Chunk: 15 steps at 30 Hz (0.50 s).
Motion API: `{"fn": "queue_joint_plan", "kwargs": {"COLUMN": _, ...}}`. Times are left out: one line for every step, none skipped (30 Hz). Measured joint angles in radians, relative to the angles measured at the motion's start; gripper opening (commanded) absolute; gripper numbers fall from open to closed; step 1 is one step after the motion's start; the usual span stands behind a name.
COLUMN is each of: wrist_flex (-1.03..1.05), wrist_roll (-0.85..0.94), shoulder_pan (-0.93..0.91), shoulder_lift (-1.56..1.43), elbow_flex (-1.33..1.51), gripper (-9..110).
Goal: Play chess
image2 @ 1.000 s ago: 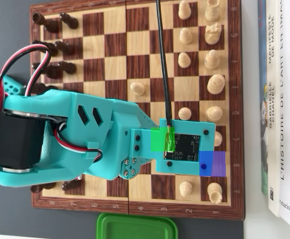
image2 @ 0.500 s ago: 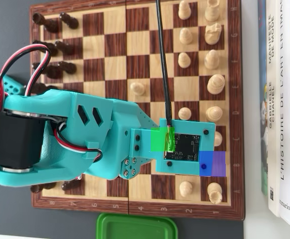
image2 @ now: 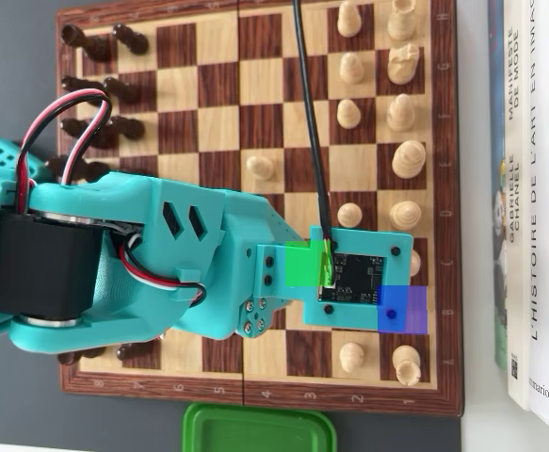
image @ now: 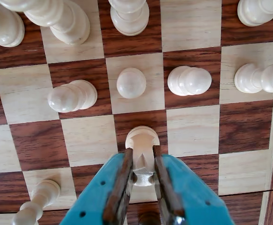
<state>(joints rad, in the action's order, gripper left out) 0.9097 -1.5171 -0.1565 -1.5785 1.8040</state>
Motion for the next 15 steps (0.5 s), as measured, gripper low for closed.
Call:
{"fn": "queue_joint_plan", "kwargs": {"wrist_flex": 0.000, "wrist_roll": 0.000, "shoulder_pan": 0.000, "shoulder_lift": 0.000, "elbow_flex": -0.003, "gripper": 4}}
{"fn": "queue_joint_plan", "kwargs": {"wrist_flex": 0.000, "wrist_roll": 0.000, "shoulder_pan": 0.000, "shoulder_lift": 0.000, "elbow_flex": -0.003, "gripper": 4}}
{"fn": "queue_joint_plan", "kwargs": {"wrist_flex": 0.000, "wrist_roll": 0.000, "shoulder_pan": 0.000, "shoulder_lift": 0.000, "elbow_flex": -0.003, "gripper": 4}}
{"fn": "queue_joint_plan", "kwargs": {"wrist_flex": 0.000, "wrist_roll": 0.000, "shoulder_pan": 0.000, "shoulder_lift": 0.000, "elbow_flex": -0.003, "gripper": 4}}
{"fn": "queue_joint_plan", "kwargs": {"wrist_flex": 0.000, "wrist_roll": 0.000, "shoulder_pan": 0.000, "shoulder_lift": 0.000, "elbow_flex": -0.003, "gripper": 4}}
{"fn": "queue_joint_plan", "kwargs": {"wrist_flex": 0.000, "wrist_roll": 0.000, "shoulder_pan": 0.000, "shoulder_lift": 0.000, "elbow_flex": -0.003, "gripper": 4}}
{"fn": "queue_joint_plan", "kwargs": {"wrist_flex": 0.000, "wrist_roll": 0.000, "shoulder_pan": 0.000, "shoulder_lift": 0.000, "elbow_flex": -0.003, "gripper": 4}}
{"fn": "queue_joint_plan", "kwargs": {"wrist_flex": 0.000, "wrist_roll": 0.000, "shoulder_pan": 0.000, "shoulder_lift": 0.000, "elbow_flex": -0.003, "gripper": 4}}
{"fn": "queue_joint_plan", "kwargs": {"wrist_flex": 0.000, "wrist_roll": 0.000, "shoulder_pan": 0.000, "shoulder_lift": 0.000, "elbow_flex": -0.003, "gripper": 4}}
{"fn": "queue_joint_plan", "kwargs": {"wrist_flex": 0.000, "wrist_roll": 0.000, "shoulder_pan": 0.000, "shoulder_lift": 0.000, "elbow_flex": -0.003, "gripper": 4}}
{"fn": "queue_joint_plan", "kwargs": {"wrist_flex": 0.000, "wrist_roll": 0.000, "shoulder_pan": 0.000, "shoulder_lift": 0.000, "elbow_flex": -0.003, "gripper": 4}}
{"fn": "queue_joint_plan", "kwargs": {"wrist_flex": 0.000, "wrist_roll": 0.000, "shoulder_pan": 0.000, "shoulder_lift": 0.005, "elbow_flex": -0.003, "gripper": 4}}
{"fn": "queue_joint_plan", "kwargs": {"wrist_flex": 0.000, "wrist_roll": 0.000, "shoulder_pan": 0.000, "shoulder_lift": 0.006, "elbow_flex": -0.003, "gripper": 4}}
{"fn": "queue_joint_plan", "kwargs": {"wrist_flex": 0.000, "wrist_roll": 0.000, "shoulder_pan": 0.000, "shoulder_lift": 0.006, "elbow_flex": -0.003, "gripper": 4}}
{"fn": "queue_joint_plan", "kwargs": {"wrist_flex": 0.000, "wrist_roll": 0.000, "shoulder_pan": 0.000, "shoulder_lift": 0.006, "elbow_flex": -0.003, "gripper": 4}}
